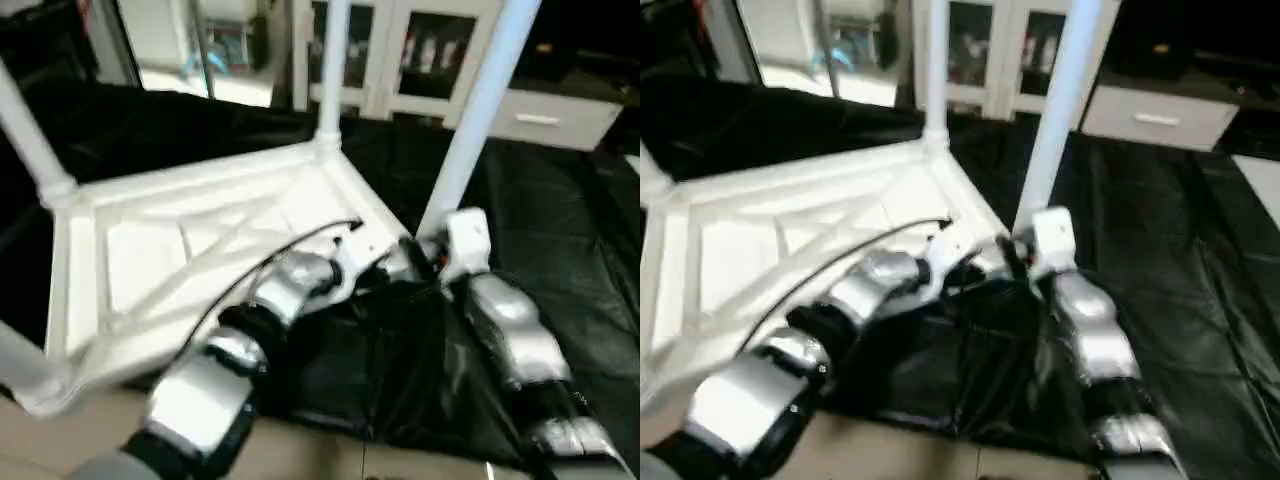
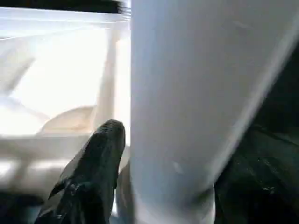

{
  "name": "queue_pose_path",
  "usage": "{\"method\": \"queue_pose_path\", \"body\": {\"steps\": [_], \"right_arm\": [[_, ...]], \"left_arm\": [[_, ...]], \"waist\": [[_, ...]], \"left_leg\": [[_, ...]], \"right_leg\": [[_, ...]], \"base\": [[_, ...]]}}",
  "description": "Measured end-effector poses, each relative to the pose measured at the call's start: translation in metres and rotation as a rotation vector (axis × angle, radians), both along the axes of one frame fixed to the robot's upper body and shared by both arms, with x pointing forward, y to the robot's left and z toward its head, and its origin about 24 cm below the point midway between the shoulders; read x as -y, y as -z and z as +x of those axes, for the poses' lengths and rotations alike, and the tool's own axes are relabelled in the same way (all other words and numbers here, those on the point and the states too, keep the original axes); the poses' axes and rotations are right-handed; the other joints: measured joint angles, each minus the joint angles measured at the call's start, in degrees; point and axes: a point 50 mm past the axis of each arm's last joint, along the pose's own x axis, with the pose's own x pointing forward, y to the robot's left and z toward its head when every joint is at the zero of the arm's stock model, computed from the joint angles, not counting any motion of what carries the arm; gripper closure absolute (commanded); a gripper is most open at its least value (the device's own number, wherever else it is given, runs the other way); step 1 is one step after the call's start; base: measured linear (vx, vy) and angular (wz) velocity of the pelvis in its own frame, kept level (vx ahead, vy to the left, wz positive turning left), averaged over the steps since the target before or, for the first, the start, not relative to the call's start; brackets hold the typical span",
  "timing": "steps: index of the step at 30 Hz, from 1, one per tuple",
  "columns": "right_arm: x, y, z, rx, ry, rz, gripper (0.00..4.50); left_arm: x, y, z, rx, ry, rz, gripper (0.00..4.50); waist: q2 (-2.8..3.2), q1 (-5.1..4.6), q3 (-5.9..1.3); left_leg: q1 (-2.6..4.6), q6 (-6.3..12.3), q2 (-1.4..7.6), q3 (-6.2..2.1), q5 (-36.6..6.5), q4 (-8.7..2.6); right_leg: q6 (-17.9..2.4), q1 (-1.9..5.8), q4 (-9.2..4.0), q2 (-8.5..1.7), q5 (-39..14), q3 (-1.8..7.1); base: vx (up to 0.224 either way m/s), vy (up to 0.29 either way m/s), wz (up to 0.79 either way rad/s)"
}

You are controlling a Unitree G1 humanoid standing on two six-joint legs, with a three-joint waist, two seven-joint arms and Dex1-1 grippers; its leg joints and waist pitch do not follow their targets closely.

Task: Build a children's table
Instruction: Rotate leg to tighten

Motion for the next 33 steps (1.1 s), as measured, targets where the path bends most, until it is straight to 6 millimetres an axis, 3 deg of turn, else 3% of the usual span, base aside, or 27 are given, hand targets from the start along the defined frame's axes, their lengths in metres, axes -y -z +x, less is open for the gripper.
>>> {"method": "queue_pose_path", "body": {"steps": [2,4,8,13,18,25,26,33], "right_arm": [[0.005,-0.004,-0.005,0.007,-0.065,-0.004,1.28],[0.013,-0.013,-0.01,0.016,-0.155,-0.021,0.97],[0.027,-0.033,-0.015,0.049,-0.31,-0.099,0.8],[0.033,-0.029,-0.041,-0.079,-0.63,-0.134,0.38],[0.031,-0.025,-0.053,-0.162,-0.763,-0.069,0.03],[0.029,-0.019,-0.062,-0.211,-0.879,-0.049,0.03],[0.029,-0.019,-0.063,-0.219,-0.892,-0.046,0.3],[0.028,-0.014,-0.067,-0.259,-0.947,-0.035,0.8]], "left_arm": [[-0.006,-0.001,-0.001,-0.003,0.036,-0.003,4.5],[-0.012,-0.001,-0.004,-0.02,0.092,-0.009,4.5],[-0.023,-0.001,-0.011,-0.056,0.214,-0.016,4.5],[-0.043,-0.001,-0.026,-0.095,0.431,0.015,4.5],[-0.047,-0.003,-0.034,-0.15,0.537,0.029,4.5],[-0.047,-0.003,-0.04,-0.204,0.613,0.043,4.5],[-0.047,-0.003,-0.04,-0.204,0.615,0.044,4.5],[-0.047,-0.003,-0.04,-0.206,0.613,0.05,4.5]], "waist": [[-0.03,0.06,0.02],[-0.05,0.53,0.03],[-0.19,1.43,0.06],[-0.45,2.95,0.03],[-0.55,3.63,0.03],[-0.56,4.5,0.02],[-0.56,4.64,0.02],[-0.73,4.67,0.02]], "left_leg": [[-0.05,0.0,0.12,0.01,0.01,-0.06],[-0.03,0.01,0.18,0.1,0.01,-0.06],[0.06,0.0,0.3,0.37,0.01,-0.02],[0.18,0.0,0.75,1.14,0.01,0.01],[0.13,0.0,0.74,1.58,0.01,0.15],[0.14,0.01,0.81,1.61,0.0,0.18],[0.15,0.0,0.81,1.61,0.0,0.19],[0.21,-0.01,0.8,1.58,0.01,0.28]], "right_leg": [[0.01,-0.1,0.04,0.08,-0.01,-0.04],[0.02,-0.15,0.05,0.09,-0.02,-0.03],[0.02,-0.1,0.06,0.07,-0.02,0.02],[0.13,-0.08,0.07,-0.01,-0.12,-0.02],[0.11,-0.07,0.07,-0.15,-0.13,0.22],[0.08,-0.12,0.2,-0.11,-0.17,0.2],[0.08,-0.12,0.25,-0.11,-0.19,0.2],[0.18,-0.12,0.52,-0.14,-0.29,0.22]], "base": [[0.0,0.0,0.0],[0.0,0.0,0.0],[0.0,0.0,0.0],[0.0,0.0,0.0],[0.0,0.0,0.0],[0.0,0.0,0.0],[0.0,0.0,0.0],[0.0,0.0,0.0]]}}
